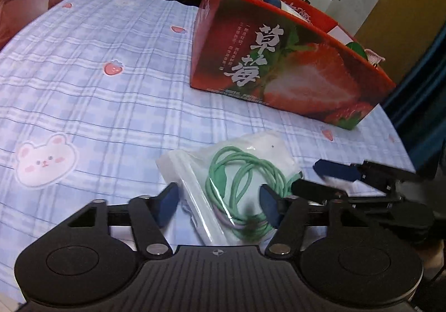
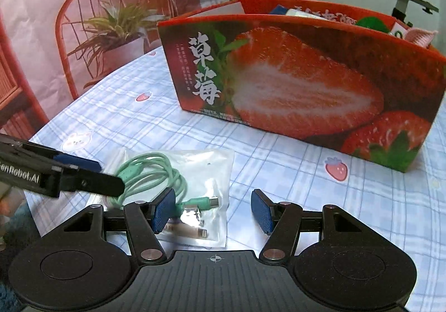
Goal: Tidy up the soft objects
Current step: 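Move both tools down to the clear bag of green cables, then close the left gripper on the cable bag while the right gripper grasps it too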
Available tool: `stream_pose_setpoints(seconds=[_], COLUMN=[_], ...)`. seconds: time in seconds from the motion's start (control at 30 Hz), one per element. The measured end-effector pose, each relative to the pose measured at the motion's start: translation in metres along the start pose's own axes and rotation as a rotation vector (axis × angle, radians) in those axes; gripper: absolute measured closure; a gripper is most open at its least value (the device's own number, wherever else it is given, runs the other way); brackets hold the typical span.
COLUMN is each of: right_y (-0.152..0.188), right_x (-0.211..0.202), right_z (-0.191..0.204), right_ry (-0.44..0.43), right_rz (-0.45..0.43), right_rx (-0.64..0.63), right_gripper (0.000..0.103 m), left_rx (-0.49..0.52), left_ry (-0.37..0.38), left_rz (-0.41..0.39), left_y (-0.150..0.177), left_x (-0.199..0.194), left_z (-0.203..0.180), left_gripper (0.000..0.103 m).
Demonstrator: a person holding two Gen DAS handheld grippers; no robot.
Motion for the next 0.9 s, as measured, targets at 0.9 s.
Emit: stream_pose_setpoints(seconds=[0.9], right_y=[0.021], right_x=[-0.024], right_z=[-0.01], right_ry=[0.013], right_rz=[-0.058], right_rx=[0.124], right_gripper=[0.044], left_rx=[-0.122], left_ry=[0.186], left_rz=[-0.028], left_y=[0.019], left_x=[0.009], left_z=[-0.034], left_gripper=[0.061])
Point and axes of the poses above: each gripper's, at about its wrist camera, not at the fingertips, and x roughly the way its jaws point, z to its left, y to its underside, the point moved 7 cm from there along x, roughly the way its jaws point, and after that the axes turned 12 degrees about -y, right-handed, at the moved point
